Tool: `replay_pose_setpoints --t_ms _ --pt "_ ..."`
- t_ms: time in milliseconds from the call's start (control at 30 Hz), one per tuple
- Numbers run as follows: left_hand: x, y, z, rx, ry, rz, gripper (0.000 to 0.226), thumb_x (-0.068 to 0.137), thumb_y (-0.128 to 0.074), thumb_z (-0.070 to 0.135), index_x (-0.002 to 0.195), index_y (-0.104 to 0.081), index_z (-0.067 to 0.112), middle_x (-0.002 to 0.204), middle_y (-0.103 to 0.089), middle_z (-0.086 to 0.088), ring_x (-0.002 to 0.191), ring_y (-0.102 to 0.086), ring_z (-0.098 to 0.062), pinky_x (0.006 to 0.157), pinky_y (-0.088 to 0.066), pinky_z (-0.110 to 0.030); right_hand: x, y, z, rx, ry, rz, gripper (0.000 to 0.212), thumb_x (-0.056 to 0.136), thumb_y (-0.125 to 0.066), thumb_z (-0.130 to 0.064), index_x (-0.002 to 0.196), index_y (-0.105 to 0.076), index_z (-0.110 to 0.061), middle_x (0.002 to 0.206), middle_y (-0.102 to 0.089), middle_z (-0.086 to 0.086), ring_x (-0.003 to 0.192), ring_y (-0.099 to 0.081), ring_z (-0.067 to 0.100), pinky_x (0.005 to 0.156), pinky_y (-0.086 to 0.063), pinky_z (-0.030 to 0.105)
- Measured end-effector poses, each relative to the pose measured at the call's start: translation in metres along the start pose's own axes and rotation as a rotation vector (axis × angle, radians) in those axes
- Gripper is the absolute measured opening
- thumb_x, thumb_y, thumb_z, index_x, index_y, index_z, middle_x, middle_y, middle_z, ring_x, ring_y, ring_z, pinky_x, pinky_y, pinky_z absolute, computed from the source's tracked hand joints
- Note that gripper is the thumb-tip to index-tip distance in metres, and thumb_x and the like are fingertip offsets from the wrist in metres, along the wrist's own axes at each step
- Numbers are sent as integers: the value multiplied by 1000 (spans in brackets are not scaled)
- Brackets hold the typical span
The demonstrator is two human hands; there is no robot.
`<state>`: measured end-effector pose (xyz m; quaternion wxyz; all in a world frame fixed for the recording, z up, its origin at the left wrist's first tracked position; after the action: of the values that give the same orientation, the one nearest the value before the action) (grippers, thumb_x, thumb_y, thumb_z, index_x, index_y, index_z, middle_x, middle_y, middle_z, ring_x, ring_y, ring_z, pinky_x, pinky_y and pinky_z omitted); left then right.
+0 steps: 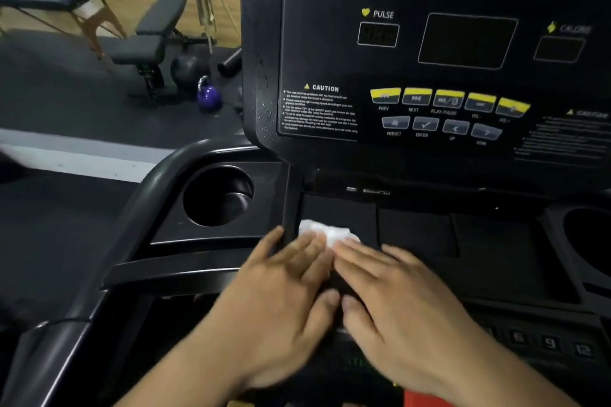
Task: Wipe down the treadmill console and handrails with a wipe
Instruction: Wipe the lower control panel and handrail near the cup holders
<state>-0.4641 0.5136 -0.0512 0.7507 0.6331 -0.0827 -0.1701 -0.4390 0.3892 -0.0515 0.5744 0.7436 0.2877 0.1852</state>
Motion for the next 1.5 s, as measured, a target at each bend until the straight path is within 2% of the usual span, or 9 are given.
replay_pose_setpoints --t_ms 167,333,500,667,833,1000,1167,1333,1500 --pt "36 14 -6 181 90 15 67 97 0 45 154 -22 17 158 -29 -4 148 -20 -15 119 1 -51 38 9 15 -41 -50 -36 55 95 -22 -37 147 -34 -25 159 -21 -13 144 -9 -2 119 -11 39" --pt "17 6 8 99 -59 -19 60 90 -27 39 134 -58 11 137 -58 -11 130 -51 -22 116 -18 -52 -4 -8 9 71 -42 -74 65 91 -12 -48 151 -25 -28 160 -16 -14 143 1 -6 118 -2 30" --pt "54 12 -2 148 -28 -21 68 92 -5 42 154 -23 23 160 -25 1 147 -17 -7 119 5 -49 33 19 34 9 -138 28 49 99 -21 -36 139 -48 -24 152 -38 -11 139 -29 2 117 -17 37" --pt "25 1 17 9 -70 -4 60 94 -21 40 143 -47 18 145 -50 -5 137 -42 -15 118 -11 -53 -3 12 23 -6 -98 80 50 95 -26 -42 120 -65 -23 137 -57 -9 131 -42 2 105 -36 33" --pt "54 3 12 115 39 21 61 98 -4 41 154 -21 23 160 -25 3 148 -15 -11 119 3 -50 28 16 37 -67 -148 74 48 97 -26 -33 139 -44 -19 146 -44 -5 134 -37 9 107 -33 34" --pt "24 -4 10 -19 22 -6 62 97 -11 44 147 -41 22 150 -45 0 142 -33 -12 120 -7 -49 0 7 16 -55 -115 96 46 93 -31 -37 125 -58 -18 130 -59 -3 123 -50 12 95 -45 34" --pt "54 12 -3 92 95 49 58 99 -9 41 150 -31 24 155 -36 5 144 -24 -9 119 4 -46 41 13 23 -113 -102 64 47 95 -22 -34 132 -47 -20 141 -46 -7 131 -38 11 105 -33 36" --pt "10 8 -7 -27 -7 61 52 93 -26 38 131 -59 26 135 -60 6 129 -48 -9 119 -9 -47 1 3 -2 -2 -26 59 39 95 -29 -39 114 -59 -25 127 -56 -11 120 -47 9 93 -44 35" --pt "23 11 -21 84 1 19 72 88 -5 45 149 -37 25 157 -33 5 146 -20 -5 120 8 -47 36 8 13 -38 -46 -49 49 101 -19 -39 147 -35 -29 156 -26 -17 142 -13 -5 118 -12 40"
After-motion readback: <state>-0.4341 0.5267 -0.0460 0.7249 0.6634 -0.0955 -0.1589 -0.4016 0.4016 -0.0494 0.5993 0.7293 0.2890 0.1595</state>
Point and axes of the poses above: each hand's wrist, its own x-axis towards the middle knuckle, its own y-axis out of the back of the hand, z = x × y, the point moved 6 cm from there along x, towards the middle knuckle
